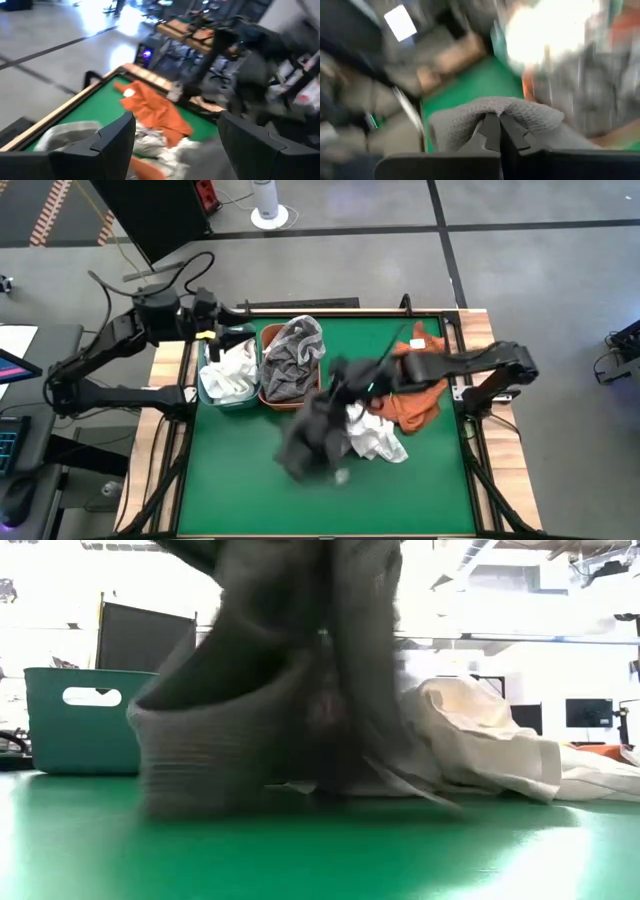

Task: Sort towels by color in basket
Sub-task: Put the black towel into the orange bin

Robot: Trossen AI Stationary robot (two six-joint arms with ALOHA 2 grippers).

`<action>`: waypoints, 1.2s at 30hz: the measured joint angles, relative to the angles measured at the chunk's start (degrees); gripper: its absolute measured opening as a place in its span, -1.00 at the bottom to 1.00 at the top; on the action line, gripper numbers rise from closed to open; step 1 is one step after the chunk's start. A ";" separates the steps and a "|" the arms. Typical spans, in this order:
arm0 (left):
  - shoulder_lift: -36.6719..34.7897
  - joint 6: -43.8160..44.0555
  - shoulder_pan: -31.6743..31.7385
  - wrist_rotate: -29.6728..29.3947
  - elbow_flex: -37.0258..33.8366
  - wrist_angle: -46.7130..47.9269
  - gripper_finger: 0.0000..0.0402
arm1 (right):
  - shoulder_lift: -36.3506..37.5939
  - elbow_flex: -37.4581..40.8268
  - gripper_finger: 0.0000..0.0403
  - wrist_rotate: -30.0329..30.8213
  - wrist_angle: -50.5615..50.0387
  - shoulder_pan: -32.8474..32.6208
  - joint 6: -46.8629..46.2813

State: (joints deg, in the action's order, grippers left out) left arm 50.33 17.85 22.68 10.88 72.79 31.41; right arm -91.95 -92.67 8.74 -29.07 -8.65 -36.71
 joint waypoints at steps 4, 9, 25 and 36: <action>-0.92 -0.91 -1.51 0.67 0.00 -1.47 0.34 | 2.26 -0.06 -0.93 0.32 13.56 5.50 5.94; -0.85 -0.63 -2.40 0.35 0.00 -2.68 0.34 | 2.85 -0.04 -0.92 -3.83 31.49 12.49 11.14; 0.42 -3.43 -2.48 -20.68 0.00 -2.04 0.34 | 1.60 0.00 -0.92 -27.54 29.46 26.68 9.89; 9.83 -2.73 -2.43 -26.16 0.00 -3.85 0.34 | 1.81 -6.07 -0.92 -48.06 25.38 35.92 9.77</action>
State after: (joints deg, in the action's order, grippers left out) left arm 60.16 15.12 20.25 -15.28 72.79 27.56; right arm -90.15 -98.74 -39.32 -3.68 27.27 -26.94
